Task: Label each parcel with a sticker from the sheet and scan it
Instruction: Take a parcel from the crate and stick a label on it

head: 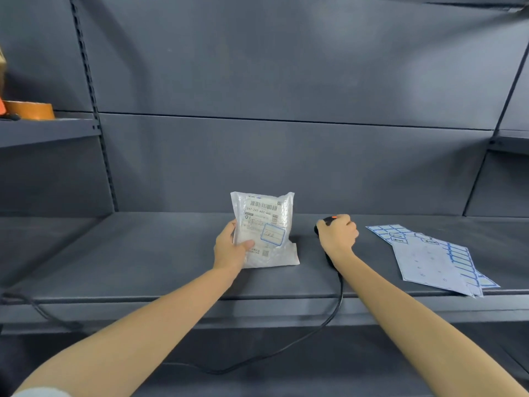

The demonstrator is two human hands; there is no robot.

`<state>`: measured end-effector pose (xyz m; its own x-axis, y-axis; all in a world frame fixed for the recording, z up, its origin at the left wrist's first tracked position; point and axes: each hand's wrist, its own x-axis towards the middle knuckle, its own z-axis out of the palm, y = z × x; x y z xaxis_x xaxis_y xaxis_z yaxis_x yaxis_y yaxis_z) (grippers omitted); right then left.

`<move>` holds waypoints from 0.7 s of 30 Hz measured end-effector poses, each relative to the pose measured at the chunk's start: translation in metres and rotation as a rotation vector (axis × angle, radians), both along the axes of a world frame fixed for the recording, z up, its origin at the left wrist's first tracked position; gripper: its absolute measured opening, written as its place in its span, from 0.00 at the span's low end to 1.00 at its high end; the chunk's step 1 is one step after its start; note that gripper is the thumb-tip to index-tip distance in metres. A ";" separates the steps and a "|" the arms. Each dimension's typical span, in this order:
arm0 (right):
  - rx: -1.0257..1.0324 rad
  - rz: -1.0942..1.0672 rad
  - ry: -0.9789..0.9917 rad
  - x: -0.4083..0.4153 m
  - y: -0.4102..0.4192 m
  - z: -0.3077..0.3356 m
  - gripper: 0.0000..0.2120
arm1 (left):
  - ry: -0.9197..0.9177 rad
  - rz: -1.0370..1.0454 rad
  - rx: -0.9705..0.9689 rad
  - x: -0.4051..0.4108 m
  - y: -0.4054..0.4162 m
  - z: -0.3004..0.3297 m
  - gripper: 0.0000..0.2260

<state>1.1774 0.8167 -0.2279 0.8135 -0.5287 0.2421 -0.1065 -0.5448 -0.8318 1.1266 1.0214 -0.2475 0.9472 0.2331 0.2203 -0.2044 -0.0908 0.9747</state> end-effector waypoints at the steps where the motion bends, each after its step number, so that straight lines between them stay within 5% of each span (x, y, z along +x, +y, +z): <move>1: -0.031 -0.027 0.024 0.001 0.001 -0.005 0.25 | 0.002 -0.001 0.003 0.001 0.000 -0.001 0.20; 7: -0.250 -0.057 0.224 0.010 0.001 -0.021 0.30 | 0.006 -0.010 0.015 0.006 0.001 -0.006 0.20; 12: -0.224 -0.046 0.343 0.016 -0.007 -0.017 0.20 | -0.005 -0.008 0.006 0.008 0.003 -0.009 0.20; 17: 0.205 0.065 0.142 -0.007 0.002 0.003 0.25 | 0.006 0.000 0.007 0.009 0.003 -0.010 0.19; 21: 0.458 0.341 -0.110 -0.068 0.029 0.005 0.11 | -0.005 -0.006 -0.022 0.009 0.003 -0.012 0.18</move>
